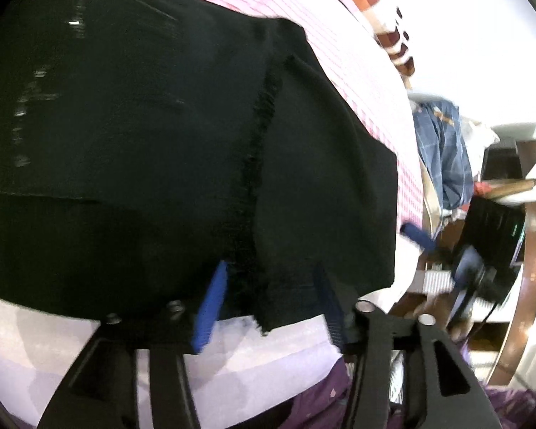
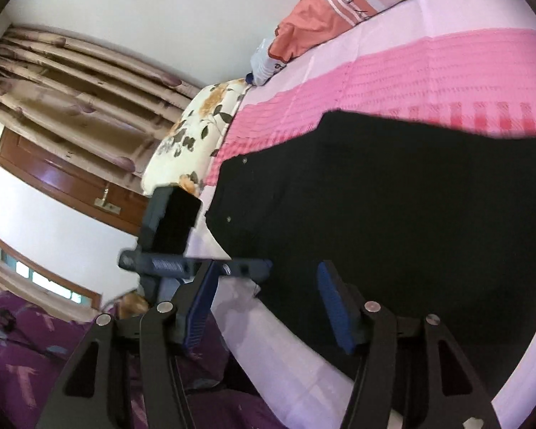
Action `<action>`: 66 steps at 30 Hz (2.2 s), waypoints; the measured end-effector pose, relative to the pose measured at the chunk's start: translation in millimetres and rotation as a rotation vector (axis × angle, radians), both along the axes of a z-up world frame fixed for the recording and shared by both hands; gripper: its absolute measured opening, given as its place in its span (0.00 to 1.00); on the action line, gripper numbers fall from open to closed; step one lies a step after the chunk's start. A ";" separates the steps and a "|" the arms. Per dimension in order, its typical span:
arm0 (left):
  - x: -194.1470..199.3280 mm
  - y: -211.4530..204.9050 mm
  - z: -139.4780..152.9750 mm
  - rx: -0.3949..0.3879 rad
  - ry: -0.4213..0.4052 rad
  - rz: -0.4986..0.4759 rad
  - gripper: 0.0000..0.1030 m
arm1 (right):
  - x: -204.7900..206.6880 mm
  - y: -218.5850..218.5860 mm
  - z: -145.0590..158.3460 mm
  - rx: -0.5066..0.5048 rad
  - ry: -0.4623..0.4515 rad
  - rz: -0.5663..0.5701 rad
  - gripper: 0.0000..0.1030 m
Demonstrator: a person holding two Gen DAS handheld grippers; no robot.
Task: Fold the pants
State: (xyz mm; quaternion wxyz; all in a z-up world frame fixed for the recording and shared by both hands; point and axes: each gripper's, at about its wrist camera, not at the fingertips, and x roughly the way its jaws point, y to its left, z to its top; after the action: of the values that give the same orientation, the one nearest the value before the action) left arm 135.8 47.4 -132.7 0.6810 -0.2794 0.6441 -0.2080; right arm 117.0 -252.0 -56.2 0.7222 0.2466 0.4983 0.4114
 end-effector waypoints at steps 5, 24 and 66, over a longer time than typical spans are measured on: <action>-12.3 21.4 5.3 -0.003 0.006 0.037 0.54 | -35.3 56.5 7.7 -0.265 -0.210 0.095 0.30; -41.4 48.9 -7.1 -0.010 0.020 0.028 0.54 | -50.6 123.5 -18.6 -0.650 -0.445 0.272 0.06; -50.8 69.2 23.4 -0.051 -0.084 -0.026 0.66 | -55.6 44.9 -79.2 0.179 0.590 -0.431 0.21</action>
State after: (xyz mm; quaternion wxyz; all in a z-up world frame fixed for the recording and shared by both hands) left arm 84.9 116.6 -109.3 0.6973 -0.2791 0.6131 -0.2448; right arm 61.4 -207.1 -135.4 0.5932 0.5159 0.5837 0.2029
